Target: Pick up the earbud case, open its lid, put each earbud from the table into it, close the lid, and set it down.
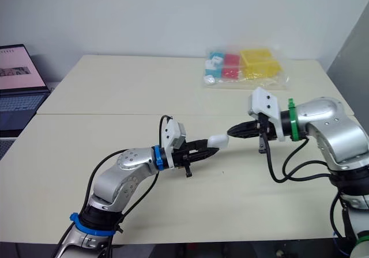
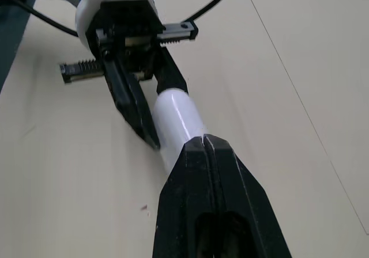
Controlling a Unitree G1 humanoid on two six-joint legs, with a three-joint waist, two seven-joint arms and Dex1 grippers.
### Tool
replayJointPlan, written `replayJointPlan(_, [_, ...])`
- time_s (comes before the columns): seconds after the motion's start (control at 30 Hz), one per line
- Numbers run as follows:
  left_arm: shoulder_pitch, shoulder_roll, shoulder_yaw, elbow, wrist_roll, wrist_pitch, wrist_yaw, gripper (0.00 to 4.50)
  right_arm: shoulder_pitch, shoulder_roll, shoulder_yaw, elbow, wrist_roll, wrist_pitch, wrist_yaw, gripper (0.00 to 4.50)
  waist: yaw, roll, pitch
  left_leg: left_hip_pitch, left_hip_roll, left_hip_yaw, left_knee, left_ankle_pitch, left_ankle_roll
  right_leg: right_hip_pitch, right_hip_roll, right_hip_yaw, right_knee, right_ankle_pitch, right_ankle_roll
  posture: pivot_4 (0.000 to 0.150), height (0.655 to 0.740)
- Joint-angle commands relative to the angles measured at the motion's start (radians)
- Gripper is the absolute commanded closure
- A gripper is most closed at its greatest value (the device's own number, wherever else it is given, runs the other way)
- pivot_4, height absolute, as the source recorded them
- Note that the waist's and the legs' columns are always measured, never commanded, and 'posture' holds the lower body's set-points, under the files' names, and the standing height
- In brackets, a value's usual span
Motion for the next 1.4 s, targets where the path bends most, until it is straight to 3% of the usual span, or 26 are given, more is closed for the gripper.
replayJointPlan(0.03, [-0.035,-0.045,0.043,-0.014,-0.125,0.228,0.075,3.72,0.122,-0.038,-0.117,-0.127,0.001,-0.048,-0.043,4.5,0.001,0.0,0.0,0.0,0.0,0.0,0.0,0.0,0.0,0.0,0.0,0.0,0.0,0.0,0.0,0.15,0.74])
replayJointPlan(0.23, [-0.066,-0.068,0.059,0.075,-0.195,0.462,0.127,3.72,0.291,-0.07,-0.139,-0.27,-0.028,-0.03,-0.125,4.5,-0.01,0.0,0.0,0.003,0.0,0.0,0.001,0.0,0.0,0.002,0.0,0.001,0.001,0.0,0.001,0.15,0.74])
replayJointPlan(0.47, [-0.112,-0.062,0.011,0.196,-0.132,0.508,0.16,3.72,0.368,-0.064,-0.134,-0.314,-0.046,-0.035,-0.196,4.5,-0.008,-0.001,0.0,0.003,-0.001,-0.002,0.002,0.0,0.0,0.002,0.001,0.0,0.004,0.0,0.001,0.15,0.74])
replayJointPlan(0.7, [-0.129,-0.076,0.066,0.271,-0.135,0.571,0.2,3.72,0.405,-0.06,-0.159,-0.334,0.002,-0.026,-0.19,4.5,-0.006,-0.001,0.0,0.002,-0.001,-0.001,0.002,0.0,0.0,0.002,0.0,0.0,0.002,0.0,0.001,0.15,0.74])
replayJointPlan(0.93, [-0.11,-0.04,0.088,0.237,-0.148,0.595,0.202,1.52,0.41,-0.069,-0.153,-0.321,-0.007,-0.049,-0.19,4.5,-0.011,-0.001,0.0,0.005,-0.001,-0.002,0.001,0.0,0.0,0.003,0.0,0.0,0.004,0.0,0.001,0.15,0.74])
replayJointPlan(1.1, [-0.044,0.081,0.097,0.128,-0.163,0.604,0.172,0.02,0.388,-0.076,-0.155,-0.317,0.002,-0.015,-0.201,4.5,-0.026,-0.001,0.0,0.006,0.0,-0.002,0.001,0.0,0.0,0.003,0.001,0.001,0.005,0.0,0.001,0.15,0.74])
replayJointPlan(1.3, [0.09,0.35,0.008,-0.066,-0.065,0.317,-0.008,0.02,0.374,-0.108,-0.146,-0.31,0.049,-0.025,-0.123,4.5,-0.039,-0.001,0.0,0.009,0.002,-0.002,-0.002,0.0,0.0,0.003,0.0,0.002,0.006,-0.001,-0.002,0.15,0.74])
replayJointPlan(1.4, [0.139,0.429,0.035,-0.099,-0.027,0.16,-0.073,0.0,0.379,-0.112,-0.149,-0.296,0.022,-0.072,-0.116,3.94,-0.031,-0.001,0.0,0.009,0.002,-0.002,-0.003,0.0,0.0,0.002,0.0,0.001,0.005,-0.005,-0.008,0.15,0.74])
